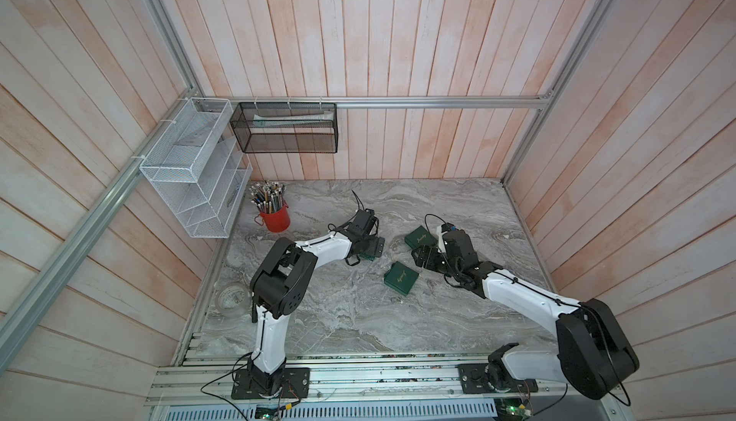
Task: Take the rings out of the lift-off lid box
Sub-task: Pick up the jewelry box from the center of the board.
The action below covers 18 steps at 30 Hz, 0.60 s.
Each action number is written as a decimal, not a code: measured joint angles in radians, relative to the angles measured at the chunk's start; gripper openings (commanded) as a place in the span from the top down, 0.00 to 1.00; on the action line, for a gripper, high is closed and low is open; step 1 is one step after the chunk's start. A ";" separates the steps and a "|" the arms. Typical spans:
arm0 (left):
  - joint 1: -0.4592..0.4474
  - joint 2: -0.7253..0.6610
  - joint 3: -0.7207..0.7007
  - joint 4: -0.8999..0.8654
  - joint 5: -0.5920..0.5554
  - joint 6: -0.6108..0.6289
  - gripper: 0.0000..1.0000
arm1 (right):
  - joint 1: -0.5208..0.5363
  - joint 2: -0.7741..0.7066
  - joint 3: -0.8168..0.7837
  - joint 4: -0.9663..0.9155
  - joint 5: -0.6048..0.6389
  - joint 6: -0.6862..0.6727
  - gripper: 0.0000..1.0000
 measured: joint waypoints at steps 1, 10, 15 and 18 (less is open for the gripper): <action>0.000 0.003 0.000 -0.002 -0.002 0.005 0.12 | 0.000 0.000 0.000 0.001 -0.001 0.000 0.16; 0.001 -0.014 -0.023 0.018 0.020 -0.007 0.29 | -0.001 0.000 0.000 0.019 -0.024 0.002 0.17; 0.017 -0.126 -0.135 0.040 0.135 -0.073 0.29 | -0.001 0.005 0.000 0.051 -0.069 0.003 0.19; 0.058 -0.207 -0.211 0.089 0.242 -0.135 0.29 | 0.009 0.021 0.000 0.083 -0.088 0.003 0.19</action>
